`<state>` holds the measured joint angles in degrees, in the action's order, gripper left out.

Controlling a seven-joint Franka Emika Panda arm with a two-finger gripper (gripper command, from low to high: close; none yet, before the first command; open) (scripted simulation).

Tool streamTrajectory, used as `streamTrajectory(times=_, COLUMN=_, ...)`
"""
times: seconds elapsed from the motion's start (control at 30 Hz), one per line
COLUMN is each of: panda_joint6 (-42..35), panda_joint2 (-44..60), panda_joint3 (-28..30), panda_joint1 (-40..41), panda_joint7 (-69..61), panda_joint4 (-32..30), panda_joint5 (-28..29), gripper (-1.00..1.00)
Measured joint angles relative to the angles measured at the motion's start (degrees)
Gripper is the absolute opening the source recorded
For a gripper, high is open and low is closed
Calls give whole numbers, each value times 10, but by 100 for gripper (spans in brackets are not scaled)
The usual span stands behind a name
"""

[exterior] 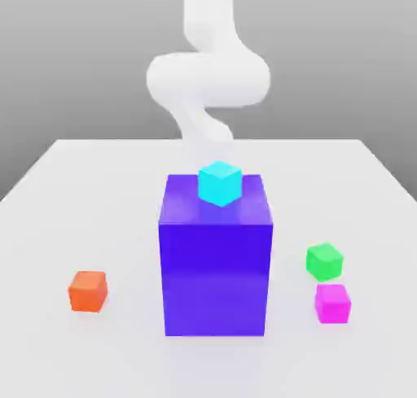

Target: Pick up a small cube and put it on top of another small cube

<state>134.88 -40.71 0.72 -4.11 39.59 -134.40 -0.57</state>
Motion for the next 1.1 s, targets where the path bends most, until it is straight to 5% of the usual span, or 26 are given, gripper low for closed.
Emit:
streamTrajectory(times=0.53, panda_joint6=203, panda_joint2=338, panda_joint3=-12, panda_joint1=-217, panda_joint7=-408, panda_joint4=-171, panda_joint5=-35, gripper=0)
streamTrajectory(times=0.7, panda_joint6=266, panda_joint2=440, panda_joint3=-34, panda_joint1=-263, panda_joint7=-497, panda_joint4=-222, panda_joint5=3, gripper=0)
streamTrajectory(times=0.9, panda_joint6=364, panda_joint2=565, panda_joint3=-20, panda_joint1=-276, panda_joint7=-496, panda_joint4=-211, panda_joint5=33, gripper=0)
streamTrajectory(times=0.93, panda_joint6=379, panda_joint2=583, panda_joint3=-18, panda_joint1=-277, panda_joint7=-495, panda_joint4=-207, panda_joint5=34, gripper=-100)
streamTrajectory(times=1.1, panda_joint6=378, panda_joint2=583, panda_joint3=-18, panda_joint1=-277, panda_joint7=-494, panda_joint4=-207, panda_joint5=34, gripper=-100)
